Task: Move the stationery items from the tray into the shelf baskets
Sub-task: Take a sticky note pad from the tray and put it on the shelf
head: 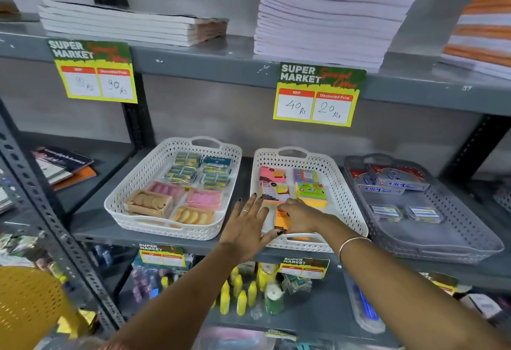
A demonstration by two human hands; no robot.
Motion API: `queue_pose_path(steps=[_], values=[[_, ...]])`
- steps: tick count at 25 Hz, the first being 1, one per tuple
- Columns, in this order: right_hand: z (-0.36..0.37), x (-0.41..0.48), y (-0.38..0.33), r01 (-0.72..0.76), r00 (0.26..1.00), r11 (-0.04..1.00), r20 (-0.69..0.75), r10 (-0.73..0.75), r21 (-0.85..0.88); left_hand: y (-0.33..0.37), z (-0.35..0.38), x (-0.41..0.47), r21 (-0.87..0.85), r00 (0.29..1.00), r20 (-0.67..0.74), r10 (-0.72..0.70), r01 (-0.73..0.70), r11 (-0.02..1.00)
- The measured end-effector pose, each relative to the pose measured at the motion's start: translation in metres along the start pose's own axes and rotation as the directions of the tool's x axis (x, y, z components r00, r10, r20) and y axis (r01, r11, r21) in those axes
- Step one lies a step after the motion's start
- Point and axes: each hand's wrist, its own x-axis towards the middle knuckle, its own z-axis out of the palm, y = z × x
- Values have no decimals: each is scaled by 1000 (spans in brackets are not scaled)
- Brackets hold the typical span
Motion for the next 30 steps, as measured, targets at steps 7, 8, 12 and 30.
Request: queue_pose_path(steps=[7, 8, 12, 30], values=[[11, 15, 0, 10, 998, 1000, 64, -10, 2, -4, 3, -1, -57, 1000, -13, 4, -5, 998], [10, 16, 3, -5, 997, 1000, 76, 7, -30, -3, 4, -1, -55, 1000, -15, 3, -4, 998], [9, 17, 5, -25, 997, 998, 77, 29, -58, -2, 4, -1, -59, 999, -40, 3, -5, 998], [-49, 18, -33, 197, 904, 973, -406, -133, 119, -48, -28, -38, -143, 867, -479, -139, 80, 987]])
